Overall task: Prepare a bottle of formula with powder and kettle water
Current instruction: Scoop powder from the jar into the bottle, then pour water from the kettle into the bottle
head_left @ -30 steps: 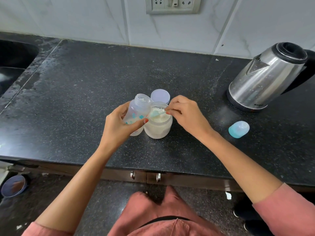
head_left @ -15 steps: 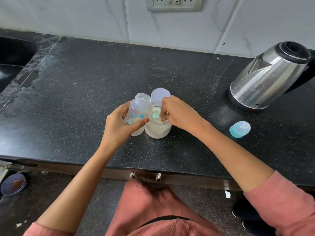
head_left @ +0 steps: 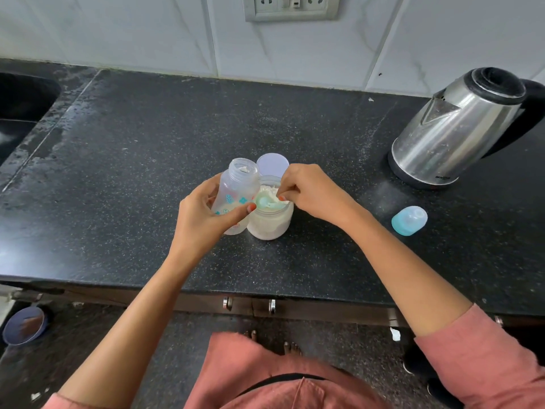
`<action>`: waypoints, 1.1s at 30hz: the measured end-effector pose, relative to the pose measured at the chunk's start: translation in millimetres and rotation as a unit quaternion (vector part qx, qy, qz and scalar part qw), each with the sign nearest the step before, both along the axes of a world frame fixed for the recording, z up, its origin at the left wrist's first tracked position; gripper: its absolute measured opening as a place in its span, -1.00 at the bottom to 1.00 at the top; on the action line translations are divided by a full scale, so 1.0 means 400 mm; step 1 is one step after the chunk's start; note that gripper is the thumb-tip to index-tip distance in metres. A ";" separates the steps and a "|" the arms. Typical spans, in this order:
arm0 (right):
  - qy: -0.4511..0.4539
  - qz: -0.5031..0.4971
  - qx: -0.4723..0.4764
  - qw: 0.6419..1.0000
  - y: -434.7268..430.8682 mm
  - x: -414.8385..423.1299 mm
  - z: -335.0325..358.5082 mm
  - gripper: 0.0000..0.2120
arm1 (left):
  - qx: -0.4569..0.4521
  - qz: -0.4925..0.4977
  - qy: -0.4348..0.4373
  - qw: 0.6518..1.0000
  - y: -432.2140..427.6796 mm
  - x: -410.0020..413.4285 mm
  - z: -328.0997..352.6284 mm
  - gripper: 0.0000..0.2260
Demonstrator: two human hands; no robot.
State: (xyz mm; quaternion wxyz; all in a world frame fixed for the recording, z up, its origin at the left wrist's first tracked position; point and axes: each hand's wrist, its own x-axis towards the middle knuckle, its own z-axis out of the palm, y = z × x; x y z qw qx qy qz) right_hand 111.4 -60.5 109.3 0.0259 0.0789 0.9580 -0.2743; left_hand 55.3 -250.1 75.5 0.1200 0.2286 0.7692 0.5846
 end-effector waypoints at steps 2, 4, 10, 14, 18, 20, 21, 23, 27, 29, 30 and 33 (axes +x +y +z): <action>0.030 -0.040 -0.035 0.998 0.013 0.014 0.003 -0.89 | 0.008 -0.004 -0.001 1.000 0.005 0.002 0.009 -0.53; 0.049 -0.075 -0.069 0.994 0.023 0.029 0.002 -0.94 | 0.013 -0.016 0.000 1.000 0.011 0.004 0.020 -0.55; 0.067 -0.150 -0.133 0.978 0.034 0.070 -0.014 -0.92 | 0.019 -0.076 -0.004 0.997 0.037 0.004 0.055 -0.58; 0.077 -0.198 -0.151 0.966 0.058 0.097 -0.028 -0.86 | 0.026 -0.121 -0.008 0.992 0.071 0.003 0.080 -0.60; 0.101 -0.235 -0.156 0.954 0.103 0.133 -0.038 -0.86 | 0.035 -0.159 -0.018 0.986 0.128 0.010 0.101 -0.65; 0.110 -0.249 -0.158 0.949 0.136 0.152 -0.042 -0.85 | 0.042 -0.171 -0.025 0.984 0.166 0.016 0.107 -0.65; 0.114 -0.258 -0.158 0.946 0.155 0.162 -0.043 -0.86 | 0.043 -0.174 -0.027 0.983 0.186 0.020 0.108 -0.64; 0.129 -0.275 -0.158 0.939 0.200 0.182 -0.043 -0.86 | 0.042 -0.180 -0.029 0.982 0.232 0.027 0.106 -0.66; 0.164 -0.297 -0.163 0.926 0.304 0.224 -0.036 -0.88 | 0.047 -0.176 -0.048 0.982 0.335 0.042 0.085 -0.64; 0.182 -0.303 -0.161 0.921 0.366 0.245 -0.032 -0.89 | 0.038 -0.159 -0.049 0.985 0.390 0.048 0.068 -0.61; 0.191 -0.309 -0.155 0.919 0.400 0.255 -0.029 -0.90 | 0.031 -0.149 -0.047 0.987 0.417 0.049 0.058 -0.60; 0.223 -0.332 -0.136 0.906 0.499 0.285 -0.021 -0.90 | 0.016 -0.124 -0.049 0.991 0.489 0.049 0.033 -0.57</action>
